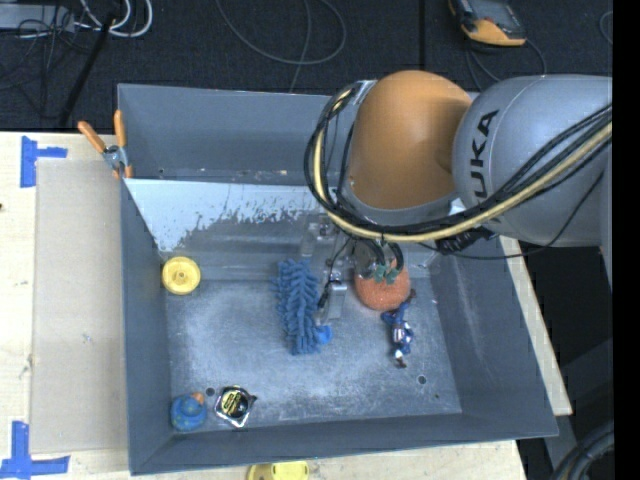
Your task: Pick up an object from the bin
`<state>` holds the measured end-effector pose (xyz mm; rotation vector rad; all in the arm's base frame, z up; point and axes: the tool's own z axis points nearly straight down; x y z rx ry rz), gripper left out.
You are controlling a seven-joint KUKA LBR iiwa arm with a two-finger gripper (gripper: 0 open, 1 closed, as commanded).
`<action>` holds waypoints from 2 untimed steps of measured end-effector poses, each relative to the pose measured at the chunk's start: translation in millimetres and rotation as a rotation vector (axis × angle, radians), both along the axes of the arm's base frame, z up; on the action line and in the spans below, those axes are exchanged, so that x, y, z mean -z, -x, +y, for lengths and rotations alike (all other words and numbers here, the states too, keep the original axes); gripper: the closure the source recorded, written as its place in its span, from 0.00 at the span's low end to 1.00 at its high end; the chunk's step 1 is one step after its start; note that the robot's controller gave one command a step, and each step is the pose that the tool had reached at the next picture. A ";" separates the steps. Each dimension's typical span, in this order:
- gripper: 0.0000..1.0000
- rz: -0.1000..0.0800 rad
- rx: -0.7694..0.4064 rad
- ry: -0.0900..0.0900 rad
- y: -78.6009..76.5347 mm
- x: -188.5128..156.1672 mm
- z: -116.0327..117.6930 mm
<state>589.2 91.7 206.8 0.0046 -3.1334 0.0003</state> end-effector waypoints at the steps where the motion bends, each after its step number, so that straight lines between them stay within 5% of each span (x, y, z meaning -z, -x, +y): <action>1: 0.00 -0.008 0.002 -0.001 -1.6 -4.7 -0.4; 2: 0.00 -0.015 0.062 -0.001 -2.9 42.0 5.5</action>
Offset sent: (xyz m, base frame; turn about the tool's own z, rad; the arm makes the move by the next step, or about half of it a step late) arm 0.0007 0.0117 -0.0944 0.1199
